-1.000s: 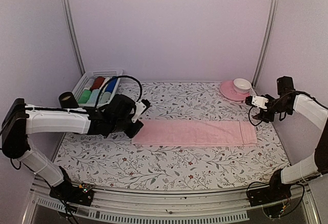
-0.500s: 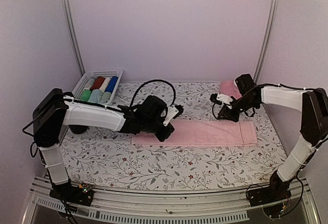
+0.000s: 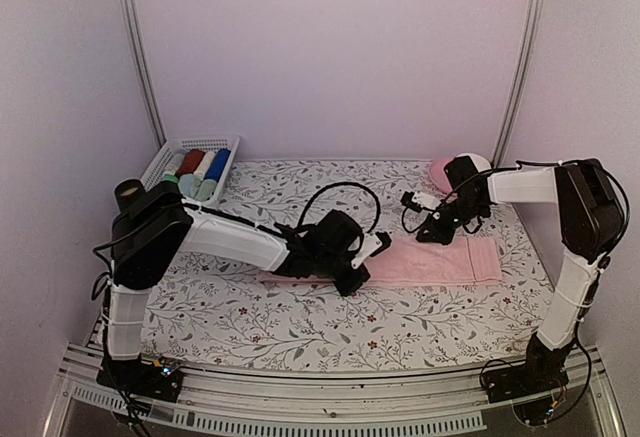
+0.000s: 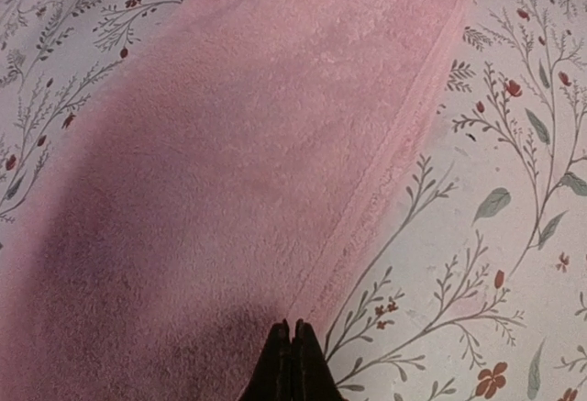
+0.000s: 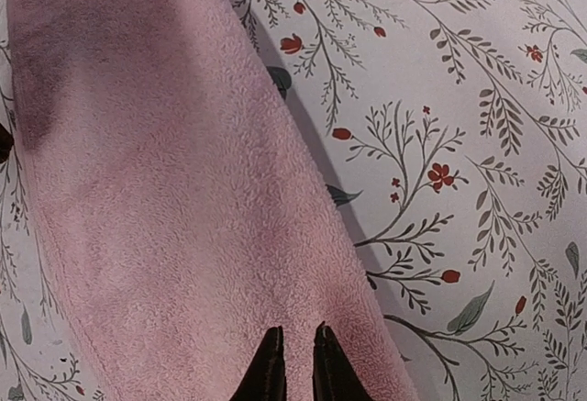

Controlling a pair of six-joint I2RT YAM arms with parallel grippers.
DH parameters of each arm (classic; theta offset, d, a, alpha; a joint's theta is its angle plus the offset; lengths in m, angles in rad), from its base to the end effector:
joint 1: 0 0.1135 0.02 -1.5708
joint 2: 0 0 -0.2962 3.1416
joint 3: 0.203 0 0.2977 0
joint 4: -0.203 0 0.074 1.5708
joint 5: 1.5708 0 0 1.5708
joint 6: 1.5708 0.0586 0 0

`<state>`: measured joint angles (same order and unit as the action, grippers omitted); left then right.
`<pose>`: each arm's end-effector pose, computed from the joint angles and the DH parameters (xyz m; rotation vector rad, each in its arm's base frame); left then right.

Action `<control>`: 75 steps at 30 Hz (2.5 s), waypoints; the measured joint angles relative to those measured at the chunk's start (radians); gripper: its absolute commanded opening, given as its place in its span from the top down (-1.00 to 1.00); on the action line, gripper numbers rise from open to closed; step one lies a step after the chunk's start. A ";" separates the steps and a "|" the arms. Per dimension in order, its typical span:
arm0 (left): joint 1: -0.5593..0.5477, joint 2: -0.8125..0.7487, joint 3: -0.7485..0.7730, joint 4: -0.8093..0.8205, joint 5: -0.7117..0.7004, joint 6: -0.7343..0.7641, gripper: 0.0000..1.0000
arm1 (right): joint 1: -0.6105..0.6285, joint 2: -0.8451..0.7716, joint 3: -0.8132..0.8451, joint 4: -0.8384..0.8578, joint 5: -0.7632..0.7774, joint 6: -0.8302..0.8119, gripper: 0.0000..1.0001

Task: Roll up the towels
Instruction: Smooth out the towel at the center of the board.

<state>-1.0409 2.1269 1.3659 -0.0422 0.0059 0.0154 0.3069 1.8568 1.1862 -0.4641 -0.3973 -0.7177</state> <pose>0.2630 -0.4497 0.1120 1.2277 2.0985 -0.4879 0.3968 0.1495 0.1474 -1.3809 2.2180 0.3964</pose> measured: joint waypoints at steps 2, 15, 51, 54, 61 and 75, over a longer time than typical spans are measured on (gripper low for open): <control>-0.005 0.007 0.011 -0.001 0.002 0.016 1.00 | 0.000 0.006 0.000 0.004 0.006 0.005 0.77; -0.066 0.075 0.081 -0.003 -0.015 0.129 0.99 | 0.001 0.050 0.000 0.025 0.041 0.023 0.77; -0.071 0.008 -0.036 0.119 -0.095 0.214 0.76 | 0.001 0.082 0.000 0.032 0.066 0.022 0.75; -0.071 0.004 -0.036 0.135 -0.105 0.224 0.75 | 0.001 0.082 0.000 0.033 0.066 0.022 0.75; -0.071 0.013 -0.035 0.132 -0.139 0.248 0.75 | 0.001 0.083 0.000 0.033 0.066 0.022 0.75; -0.070 0.019 -0.035 0.129 -0.149 0.267 0.69 | 0.001 0.086 0.000 0.036 0.066 0.022 0.75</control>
<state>-1.1107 2.1456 1.3304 0.0872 -0.1429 0.2829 0.3077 1.9427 1.1858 -0.4278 -0.3309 -0.6960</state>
